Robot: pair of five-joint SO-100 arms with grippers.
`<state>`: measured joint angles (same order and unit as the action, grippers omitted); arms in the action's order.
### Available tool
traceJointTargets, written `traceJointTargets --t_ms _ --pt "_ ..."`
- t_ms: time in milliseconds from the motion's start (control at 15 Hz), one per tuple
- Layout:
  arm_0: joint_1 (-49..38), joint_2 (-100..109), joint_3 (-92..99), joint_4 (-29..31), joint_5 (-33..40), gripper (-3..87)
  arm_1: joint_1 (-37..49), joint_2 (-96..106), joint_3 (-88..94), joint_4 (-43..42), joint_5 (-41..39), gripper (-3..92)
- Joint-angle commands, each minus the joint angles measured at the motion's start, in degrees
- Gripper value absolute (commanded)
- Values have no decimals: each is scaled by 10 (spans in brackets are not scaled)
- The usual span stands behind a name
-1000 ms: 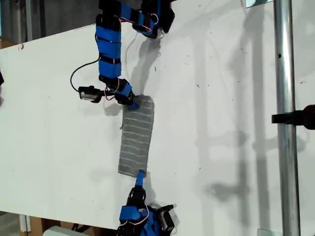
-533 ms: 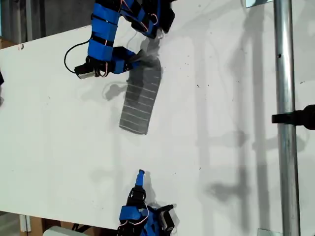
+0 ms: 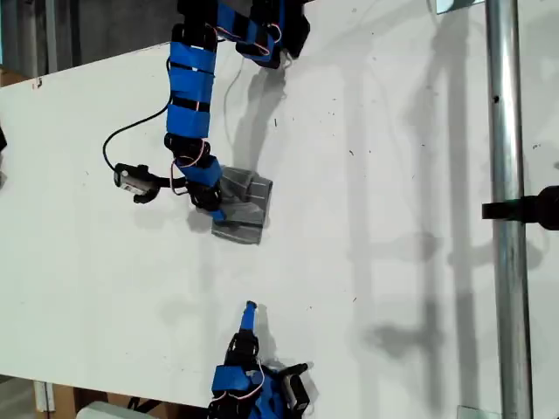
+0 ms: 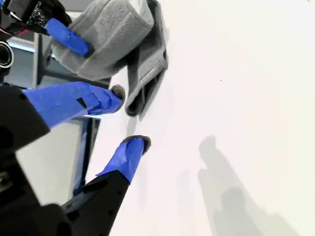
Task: Grasp corners of a towel and fold twice.
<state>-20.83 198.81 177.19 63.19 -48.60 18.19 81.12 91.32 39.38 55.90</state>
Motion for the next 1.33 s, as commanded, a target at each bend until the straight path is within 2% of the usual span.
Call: traceJointTargets --t_ms 0,67,133,200,267,333,400,467,533,600,733,800,867,933,1000,1067,1133,1267 --pt "4 4 4 -11 3 152 0 65 5 -73 10 275" --pt "4 4 4 -11 4 153 4 148 66 -132 9 265" --pt "4 4 4 -12 4 153 25 234 111 -149 8 247" --pt "4 4 4 -12 4 153 58 294 132 -121 8 246" --pt "4 4 4 -12 4 153 93 341 149 -39 13 246" --pt "4 4 4 -12 3 153 120 403 209 -2 8 182" --pt "3 4 4 -12 0 151 147 468 272 73 7 32" --pt "-2 4 6 -13 -7 142 165 563 370 123 15 -1" --pt "-9 4 9 -21 -26 140 166 700 485 138 19 -1" --pt "-20 4 10 -26 -45 139 166 846 574 204 53 -1" --pt "-19 4 10 -35 -63 139 174 1074 632 394 69 -2" --pt "-10 4 13 -37 -94 139 177 1065 628 432 80 -2" --pt "4 4 15 -20 -154 139 168 1073 648 425 86 -2" --pt "5 4 15 26 -301 139 175 1074 670 432 111 -2" --pt "4 4 15 107 -521 140 178 1074 705 426 139 -1" --pt "3 2 15 109 -540 140 179 1074 745 443 236 52" --pt "0 2 15 109 -439 141 160 1065 745 454 265 48" --pt "-1 2 15 109 -384 140 47 1074 740 461 273 82"
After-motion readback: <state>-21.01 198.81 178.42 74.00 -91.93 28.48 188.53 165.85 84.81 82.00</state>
